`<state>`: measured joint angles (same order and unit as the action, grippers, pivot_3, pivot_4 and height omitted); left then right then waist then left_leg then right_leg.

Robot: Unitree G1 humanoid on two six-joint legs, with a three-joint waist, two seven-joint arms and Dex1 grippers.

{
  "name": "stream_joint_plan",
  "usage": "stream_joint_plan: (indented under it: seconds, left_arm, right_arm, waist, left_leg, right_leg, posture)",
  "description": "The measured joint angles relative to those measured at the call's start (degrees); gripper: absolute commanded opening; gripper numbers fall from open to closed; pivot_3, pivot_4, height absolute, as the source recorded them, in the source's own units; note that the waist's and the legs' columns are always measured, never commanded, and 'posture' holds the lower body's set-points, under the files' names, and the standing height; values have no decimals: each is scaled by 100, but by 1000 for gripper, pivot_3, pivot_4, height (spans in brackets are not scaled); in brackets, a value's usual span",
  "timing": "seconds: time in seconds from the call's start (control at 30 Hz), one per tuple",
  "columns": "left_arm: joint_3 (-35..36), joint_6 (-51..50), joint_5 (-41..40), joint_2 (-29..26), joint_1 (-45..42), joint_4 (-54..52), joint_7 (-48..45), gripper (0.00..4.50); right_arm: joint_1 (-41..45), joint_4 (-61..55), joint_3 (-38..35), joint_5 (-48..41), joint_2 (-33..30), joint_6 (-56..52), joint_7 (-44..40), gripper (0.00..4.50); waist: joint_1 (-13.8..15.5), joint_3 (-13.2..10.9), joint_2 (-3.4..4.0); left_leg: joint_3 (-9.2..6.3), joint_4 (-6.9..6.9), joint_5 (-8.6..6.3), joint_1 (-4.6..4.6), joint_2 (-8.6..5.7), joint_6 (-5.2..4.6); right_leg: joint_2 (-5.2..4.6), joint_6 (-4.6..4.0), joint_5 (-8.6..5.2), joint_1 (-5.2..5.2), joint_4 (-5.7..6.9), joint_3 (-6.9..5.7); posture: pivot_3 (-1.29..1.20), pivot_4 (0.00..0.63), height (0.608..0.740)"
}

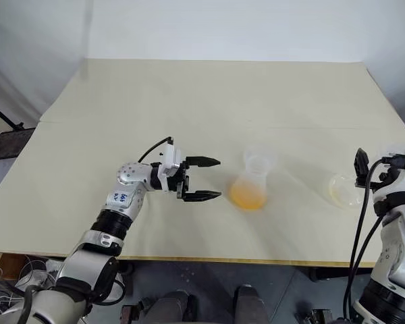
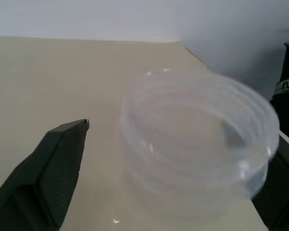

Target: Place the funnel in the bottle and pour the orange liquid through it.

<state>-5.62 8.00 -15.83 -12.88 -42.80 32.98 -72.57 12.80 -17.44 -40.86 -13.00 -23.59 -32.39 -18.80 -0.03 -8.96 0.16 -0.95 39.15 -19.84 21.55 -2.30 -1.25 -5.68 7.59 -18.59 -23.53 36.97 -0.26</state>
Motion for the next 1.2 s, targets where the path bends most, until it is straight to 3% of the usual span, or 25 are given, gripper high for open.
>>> stream_joint_plan:
  seconds: [0.5,0.9,1.1,1.2]
  left_arm:
    - [15,-587,-22,-87,51,-282,190,4500]
    - [290,-1035,-70,-185,48,-371,710,4500]
    - [590,-1455,-425,-505,22,-657,632,4500]
    - [723,-1505,-482,-851,31,-555,364,4500]
  right_arm:
    - [-314,-979,-103,-825,-524,-522,261,4481]
    - [-306,-1858,-280,-2171,-1224,-764,-126,4481]
    - [-1687,-2775,-796,-3921,-1662,-983,-1242,4481]
    - [-2828,-3063,-957,-4121,-1763,-877,-2004,4481]
  waist:
    - [8,0,0]
    - [15,-1,-2]
    - [51,-8,-14]
    - [80,-8,-16]
  left_leg:
    - [-1,0,0,0,2,0]
    - [-3,-3,-1,1,4,-1]
    - [-9,-4,-2,2,9,-3]
    - [-4,-4,-3,0,8,-6]
  right_leg:
    - [0,0,0,3,-6,11]
    - [0,0,0,3,-11,43]
    - [1,1,0,15,-25,41]
    - [4,4,2,21,-39,42]
  posture:
    - [0,150,740]
    - [0,150,740]
    - [0,150,740]
    - [0,150,740]
